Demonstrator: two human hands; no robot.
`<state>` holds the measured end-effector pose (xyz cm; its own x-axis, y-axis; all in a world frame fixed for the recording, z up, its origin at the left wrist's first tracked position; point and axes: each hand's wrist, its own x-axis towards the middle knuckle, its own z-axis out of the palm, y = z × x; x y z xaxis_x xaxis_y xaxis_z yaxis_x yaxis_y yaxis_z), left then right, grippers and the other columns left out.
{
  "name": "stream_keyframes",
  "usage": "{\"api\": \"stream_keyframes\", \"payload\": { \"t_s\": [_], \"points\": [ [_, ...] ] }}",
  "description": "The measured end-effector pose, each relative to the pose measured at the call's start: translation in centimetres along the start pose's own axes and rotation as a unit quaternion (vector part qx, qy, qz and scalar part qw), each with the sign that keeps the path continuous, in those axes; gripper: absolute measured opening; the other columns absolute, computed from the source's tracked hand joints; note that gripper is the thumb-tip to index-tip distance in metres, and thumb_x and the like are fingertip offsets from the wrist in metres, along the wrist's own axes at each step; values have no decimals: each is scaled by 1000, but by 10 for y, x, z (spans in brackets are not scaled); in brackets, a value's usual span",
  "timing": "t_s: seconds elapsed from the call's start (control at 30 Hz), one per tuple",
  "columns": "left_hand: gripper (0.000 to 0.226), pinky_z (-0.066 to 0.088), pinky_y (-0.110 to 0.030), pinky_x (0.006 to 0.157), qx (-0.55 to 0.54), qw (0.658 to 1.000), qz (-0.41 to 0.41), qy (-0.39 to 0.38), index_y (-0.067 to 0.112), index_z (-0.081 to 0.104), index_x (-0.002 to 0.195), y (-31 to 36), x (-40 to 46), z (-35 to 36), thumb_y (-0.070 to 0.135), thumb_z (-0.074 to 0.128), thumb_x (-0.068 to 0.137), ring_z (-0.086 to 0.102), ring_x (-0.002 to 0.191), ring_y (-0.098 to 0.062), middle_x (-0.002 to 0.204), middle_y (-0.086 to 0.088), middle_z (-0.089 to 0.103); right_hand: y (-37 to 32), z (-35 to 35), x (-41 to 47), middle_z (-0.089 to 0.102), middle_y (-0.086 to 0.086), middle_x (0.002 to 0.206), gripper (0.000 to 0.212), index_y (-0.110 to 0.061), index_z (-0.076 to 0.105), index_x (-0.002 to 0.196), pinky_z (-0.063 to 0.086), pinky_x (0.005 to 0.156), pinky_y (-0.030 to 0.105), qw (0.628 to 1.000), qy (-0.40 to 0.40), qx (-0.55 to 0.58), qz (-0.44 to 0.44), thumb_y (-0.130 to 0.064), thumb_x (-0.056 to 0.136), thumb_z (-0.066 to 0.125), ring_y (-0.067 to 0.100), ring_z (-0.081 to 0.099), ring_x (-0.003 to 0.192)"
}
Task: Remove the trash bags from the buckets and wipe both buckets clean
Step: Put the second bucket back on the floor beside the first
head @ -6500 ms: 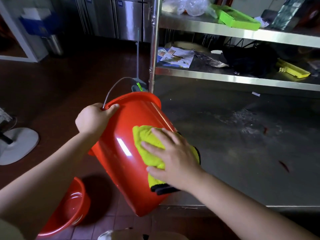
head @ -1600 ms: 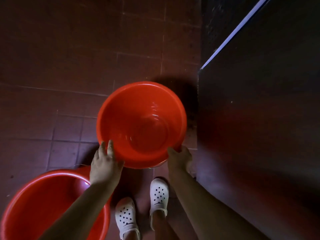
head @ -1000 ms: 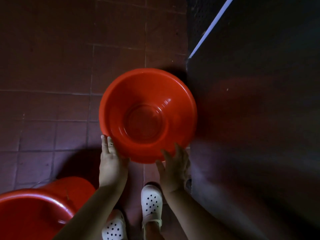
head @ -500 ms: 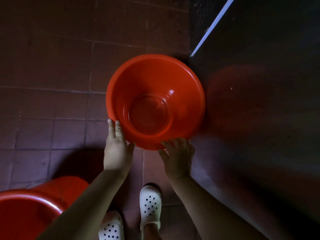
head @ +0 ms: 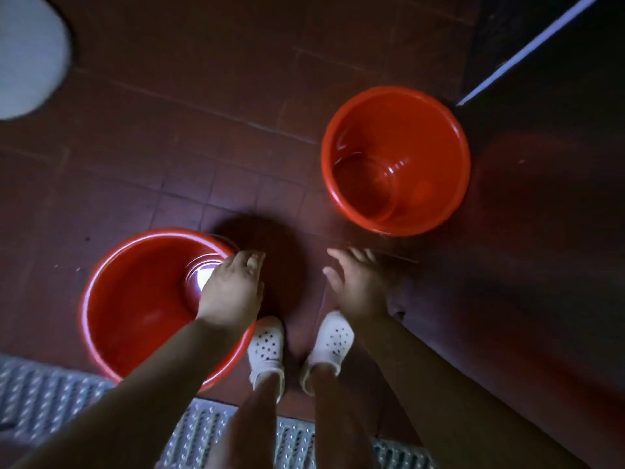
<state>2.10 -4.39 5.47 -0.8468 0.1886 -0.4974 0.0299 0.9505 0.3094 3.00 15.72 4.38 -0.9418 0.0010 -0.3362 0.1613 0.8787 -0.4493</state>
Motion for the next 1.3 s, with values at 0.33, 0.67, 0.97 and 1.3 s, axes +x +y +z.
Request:
{"api": "stream_keyframes", "payload": {
  "t_s": [0.33, 0.67, 0.97, 1.3],
  "points": [
    [40, 54, -45, 66, 6, 989, -141, -41, -2, 69, 100, -111, -161, 70, 7, 58, 62, 64, 79, -41, 90, -21, 69, -93, 160, -82, 65, 4, 104, 23, -14, 68, 102, 37, 92, 33, 921, -240, -75, -297, -25, 84, 62, 25, 53, 105],
    [52, 44, -45, 93, -66, 974, -218, -20, 8, 55, 128, -157, -212, 164, 12, 70, 78, 50, 114, -36, 125, -14, 59, -75, 241, -108, 63, 1, 111, 40, -14, 62, 114, 34, 101, 30, 882, -217, -209, -363, -37, 82, 64, 21, 54, 108],
    [60, 50, -52, 83, -98, 978, -179, 31, 7, 51, 134, -161, -202, 188, 4, 71, 77, 52, 111, -43, 140, -23, 41, -26, 226, -136, 69, -7, 78, 36, -19, 73, 81, 52, 84, 27, 932, -115, -171, -299, -36, 52, 85, 14, 66, 79],
    [63, 34, -30, 107, -34, 994, 26, -100, 24, 24, 148, -74, -151, 202, 18, 50, 91, 18, 138, -20, 159, 5, 0, 74, 166, -183, 72, -7, 84, 50, -21, 76, 83, 55, 86, 37, 971, -72, -176, -147, -35, 37, 93, 14, 70, 83]
  ]
}}
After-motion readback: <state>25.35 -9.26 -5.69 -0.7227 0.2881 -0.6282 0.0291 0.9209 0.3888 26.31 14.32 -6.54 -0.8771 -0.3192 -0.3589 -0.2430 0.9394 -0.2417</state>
